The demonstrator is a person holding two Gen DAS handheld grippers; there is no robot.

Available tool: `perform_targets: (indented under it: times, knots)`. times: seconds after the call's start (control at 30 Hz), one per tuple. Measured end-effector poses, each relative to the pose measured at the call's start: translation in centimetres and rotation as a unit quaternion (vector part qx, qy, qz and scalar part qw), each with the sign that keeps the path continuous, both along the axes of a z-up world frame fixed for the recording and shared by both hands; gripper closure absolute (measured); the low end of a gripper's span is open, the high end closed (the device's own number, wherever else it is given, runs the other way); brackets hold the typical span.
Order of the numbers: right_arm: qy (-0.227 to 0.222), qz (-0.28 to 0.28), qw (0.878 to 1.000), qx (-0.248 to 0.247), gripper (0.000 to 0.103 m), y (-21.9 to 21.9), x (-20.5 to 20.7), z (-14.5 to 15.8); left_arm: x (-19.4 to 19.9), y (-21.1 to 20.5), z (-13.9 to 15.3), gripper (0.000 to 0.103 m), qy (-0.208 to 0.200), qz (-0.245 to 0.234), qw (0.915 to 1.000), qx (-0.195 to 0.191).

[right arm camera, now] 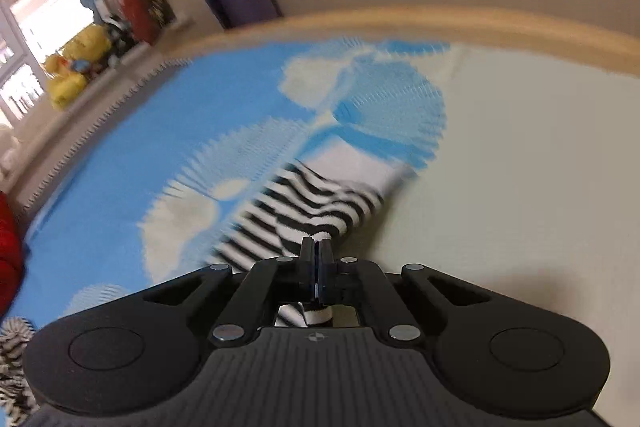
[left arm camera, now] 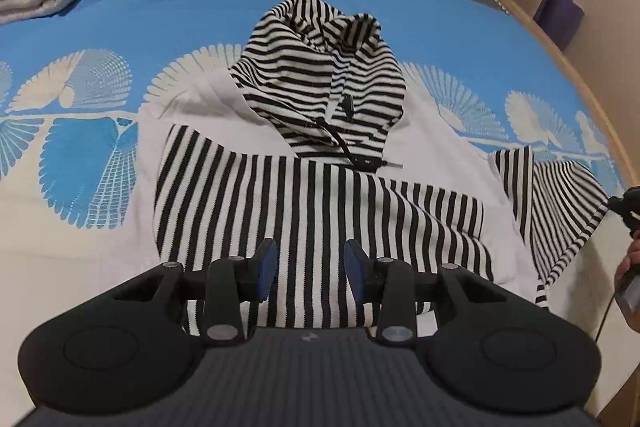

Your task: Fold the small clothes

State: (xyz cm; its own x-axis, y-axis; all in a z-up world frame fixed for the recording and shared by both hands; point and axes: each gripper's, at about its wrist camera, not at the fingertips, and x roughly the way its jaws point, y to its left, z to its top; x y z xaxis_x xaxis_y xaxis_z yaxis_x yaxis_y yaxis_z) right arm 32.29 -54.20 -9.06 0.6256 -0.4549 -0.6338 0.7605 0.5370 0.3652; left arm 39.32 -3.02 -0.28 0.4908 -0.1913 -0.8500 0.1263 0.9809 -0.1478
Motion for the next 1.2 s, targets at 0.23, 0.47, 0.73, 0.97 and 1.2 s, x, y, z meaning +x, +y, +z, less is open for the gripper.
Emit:
perform_targets:
  times: [0.23, 0.47, 0.73, 0.97, 1.2]
  knots:
    - [-0.027, 0.071, 0.997, -0.003, 0.103, 9.0, -1.2, 8.0, 0.1, 2.2, 1.6, 0.062, -0.007, 0.021, 0.9993, -0.029]
    - [-0.008, 0.089, 0.995, 0.04, 0.103, 13.9, -1.6, 6.6, 0.2, 4.1, 1.4, 0.062, -0.002, 0.035, 0.999, -0.029]
    - [0.005, 0.107, 0.981, -0.162, 0.103, 19.1, 1.4, 9.2, 1.4, 5.4, 0.7, 0.062, 0.001, 0.059, 0.9981, -0.02]
    - [0.06, 0.56, 0.826, -0.002, 0.102, 31.6, 3.5, 4.0, 3.0, 8.8, 0.8, 0.062, 0.005, 0.117, 0.9926, -0.031]
    - [0.154, 0.533, 0.831, 0.042, 0.07, 30.9, 3.9, 1.0, 3.6, 11.1, 0.6, 0.062, 0.011, 0.156, 0.9871, -0.031]
